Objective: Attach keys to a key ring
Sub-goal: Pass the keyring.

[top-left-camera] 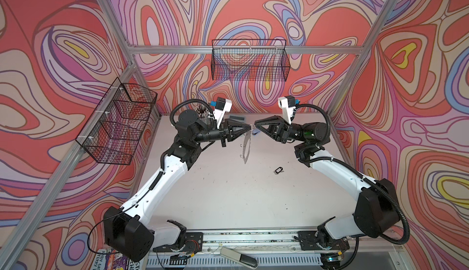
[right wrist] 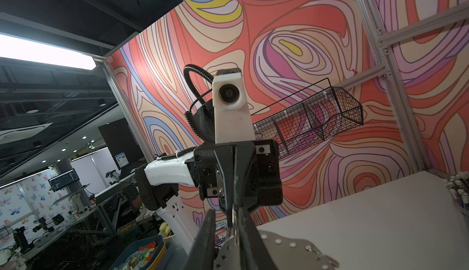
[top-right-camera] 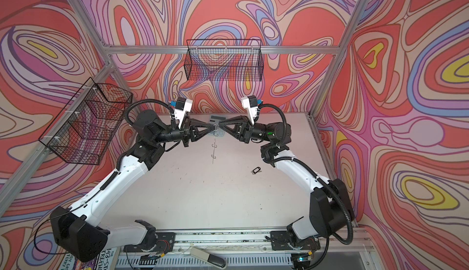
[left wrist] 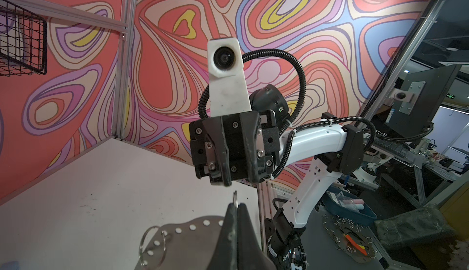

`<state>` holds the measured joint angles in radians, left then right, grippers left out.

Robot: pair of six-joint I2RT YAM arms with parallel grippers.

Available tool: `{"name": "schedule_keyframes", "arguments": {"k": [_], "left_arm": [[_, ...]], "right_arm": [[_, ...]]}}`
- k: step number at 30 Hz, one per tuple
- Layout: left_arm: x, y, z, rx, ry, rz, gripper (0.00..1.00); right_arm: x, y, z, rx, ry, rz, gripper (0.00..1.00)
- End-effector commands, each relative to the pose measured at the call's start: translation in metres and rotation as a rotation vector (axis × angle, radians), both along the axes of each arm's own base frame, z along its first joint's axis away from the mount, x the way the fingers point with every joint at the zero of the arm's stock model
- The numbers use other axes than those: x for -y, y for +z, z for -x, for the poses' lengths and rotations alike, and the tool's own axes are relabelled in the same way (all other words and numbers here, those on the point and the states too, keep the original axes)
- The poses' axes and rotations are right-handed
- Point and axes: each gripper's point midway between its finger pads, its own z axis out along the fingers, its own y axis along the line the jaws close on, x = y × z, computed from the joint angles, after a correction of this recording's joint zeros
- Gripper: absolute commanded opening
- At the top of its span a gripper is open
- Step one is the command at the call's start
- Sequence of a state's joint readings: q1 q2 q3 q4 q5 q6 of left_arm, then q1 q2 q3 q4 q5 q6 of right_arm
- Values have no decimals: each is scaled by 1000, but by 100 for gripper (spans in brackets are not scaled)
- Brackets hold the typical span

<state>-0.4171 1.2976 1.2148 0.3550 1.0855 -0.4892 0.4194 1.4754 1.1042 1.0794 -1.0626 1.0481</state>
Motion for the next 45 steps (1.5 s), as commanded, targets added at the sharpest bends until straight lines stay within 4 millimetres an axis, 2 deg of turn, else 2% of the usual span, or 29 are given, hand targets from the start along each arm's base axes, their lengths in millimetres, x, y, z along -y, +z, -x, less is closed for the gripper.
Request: {"name": "schedule_keyframes", "arguments": {"k": [1, 14, 25, 37, 45], "left_arm": [[-2, 15, 7, 57, -28, 26, 0], [-1, 16, 8, 56, -47, 29, 0], [-1, 18, 8, 61, -48, 33, 0], [0, 15, 4, 56, -43, 30, 0], [0, 16, 4, 55, -43, 32, 0]], "right_arm": [[2, 6, 3, 19, -8, -7, 18], [-4, 9, 16, 2, 101, -47, 16], [-8, 1, 14, -17, 91, -13, 14], [-1, 11, 35, -7, 190, -71, 11], [-5, 5, 29, -25, 182, -52, 10]]}}
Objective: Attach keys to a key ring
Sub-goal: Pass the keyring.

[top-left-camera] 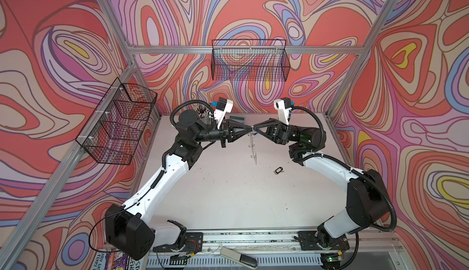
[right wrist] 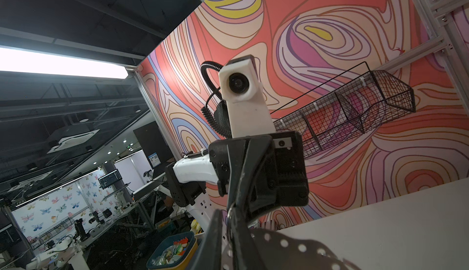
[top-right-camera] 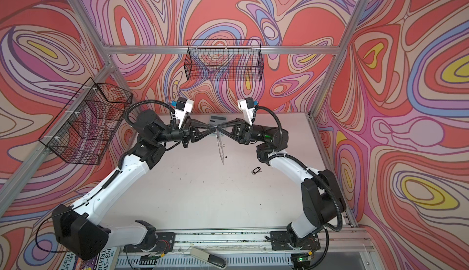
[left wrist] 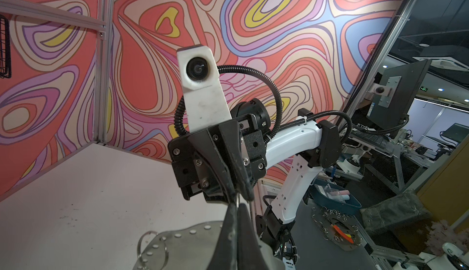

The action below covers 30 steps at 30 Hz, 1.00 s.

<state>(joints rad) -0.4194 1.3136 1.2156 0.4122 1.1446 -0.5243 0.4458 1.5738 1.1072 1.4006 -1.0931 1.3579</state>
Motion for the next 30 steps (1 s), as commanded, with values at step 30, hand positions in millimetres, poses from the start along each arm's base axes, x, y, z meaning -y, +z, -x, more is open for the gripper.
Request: {"name": "schedule_keyframes", "arguments": {"k": [30], "left_arm": [[-4, 11, -3, 41, 35, 8, 0]], "right_arm": [[-5, -2, -4, 104, -197, 122, 0]]}}
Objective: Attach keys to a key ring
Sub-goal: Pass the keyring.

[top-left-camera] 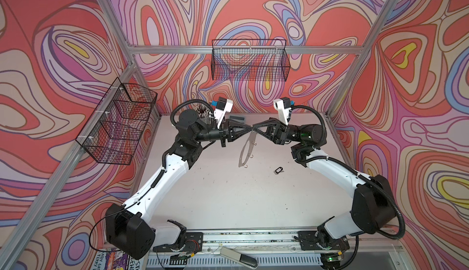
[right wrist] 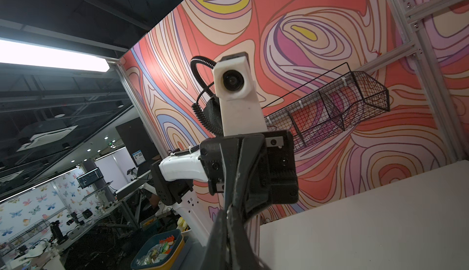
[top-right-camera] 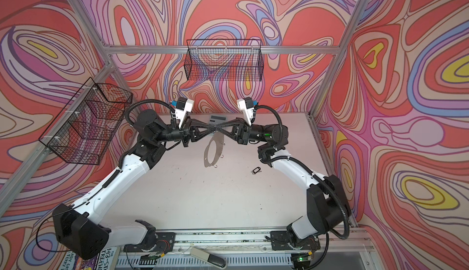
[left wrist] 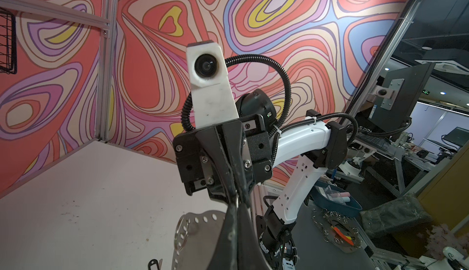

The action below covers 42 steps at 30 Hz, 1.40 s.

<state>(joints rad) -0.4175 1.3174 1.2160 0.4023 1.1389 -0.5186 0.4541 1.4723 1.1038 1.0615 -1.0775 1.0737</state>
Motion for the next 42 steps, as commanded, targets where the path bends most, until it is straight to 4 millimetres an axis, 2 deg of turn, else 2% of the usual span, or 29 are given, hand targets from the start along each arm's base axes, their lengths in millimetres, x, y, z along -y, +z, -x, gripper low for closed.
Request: {"name": "schedule_keyframes", "arguments": {"k": [1, 2, 4, 11, 17, 21, 31, 39, 42], "left_arm": [[-4, 13, 0, 52, 30, 11, 0], [-4, 13, 1, 54, 31, 10, 0], [-4, 13, 1, 55, 32, 10, 0], [-5, 16, 2, 56, 31, 13, 0], [-6, 16, 4, 60, 33, 10, 0], [-6, 15, 2, 57, 48, 7, 0], [-7, 17, 4, 52, 46, 10, 0], [-7, 18, 3, 53, 51, 10, 0], [-7, 18, 4, 50, 46, 9, 0]], "right_arm": [[-1, -2, -2, 64, -121, 65, 0], [0, -3, -3, 70, -139, 78, 10], [2, -1, -2, 83, -157, 86, 16], [7, -2, -6, 111, -245, 125, 16], [5, 2, -3, 99, -202, 104, 16], [8, 4, -7, 123, -272, 130, 17], [6, 1, -12, 160, -373, 206, 11], [-1, -5, -11, 167, -360, 231, 11], [0, -6, -12, 172, -384, 244, 6]]}}
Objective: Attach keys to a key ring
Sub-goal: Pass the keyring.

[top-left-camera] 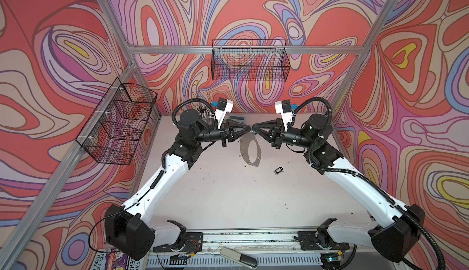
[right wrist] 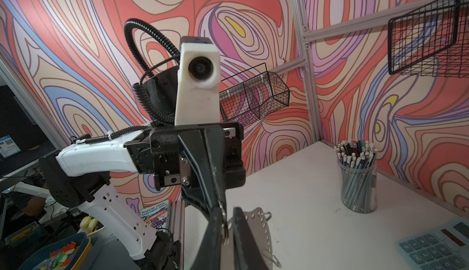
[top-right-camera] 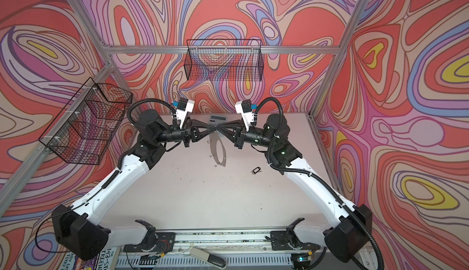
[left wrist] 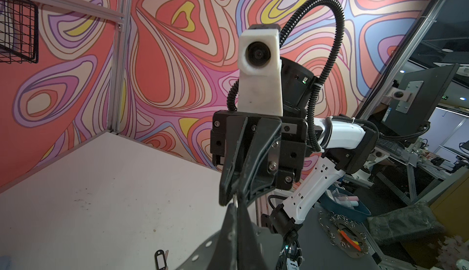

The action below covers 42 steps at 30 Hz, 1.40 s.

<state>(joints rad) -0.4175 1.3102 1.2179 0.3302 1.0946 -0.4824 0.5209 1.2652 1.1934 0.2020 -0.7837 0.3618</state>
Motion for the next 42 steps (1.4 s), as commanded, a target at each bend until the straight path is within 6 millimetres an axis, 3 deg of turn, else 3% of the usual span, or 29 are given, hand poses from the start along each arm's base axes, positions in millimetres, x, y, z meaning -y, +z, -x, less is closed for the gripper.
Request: {"name": "schedule_keyframes", "arguments": {"k": [1, 5, 19, 30, 36, 42], "left_arm": [[-6, 25, 11, 74, 1, 28, 0], [-6, 25, 12, 74, 2, 29, 0], [-3, 26, 18, 72, -13, 34, 0], [7, 41, 43, 80, -117, 92, 0], [22, 34, 55, 113, -123, 34, 0], [23, 33, 56, 132, -94, 12, 0]], "right_arm": [[1, 5, -1, 31, -42, 21, 5], [-1, 2, -4, 49, -98, 55, 0], [-12, -13, -19, 63, -277, 169, 0], [-6, -26, -39, 27, -412, 205, 0], [-2, -31, -49, -8, -468, 212, 0], [-3, -36, -51, -31, -472, 233, 0]]}}
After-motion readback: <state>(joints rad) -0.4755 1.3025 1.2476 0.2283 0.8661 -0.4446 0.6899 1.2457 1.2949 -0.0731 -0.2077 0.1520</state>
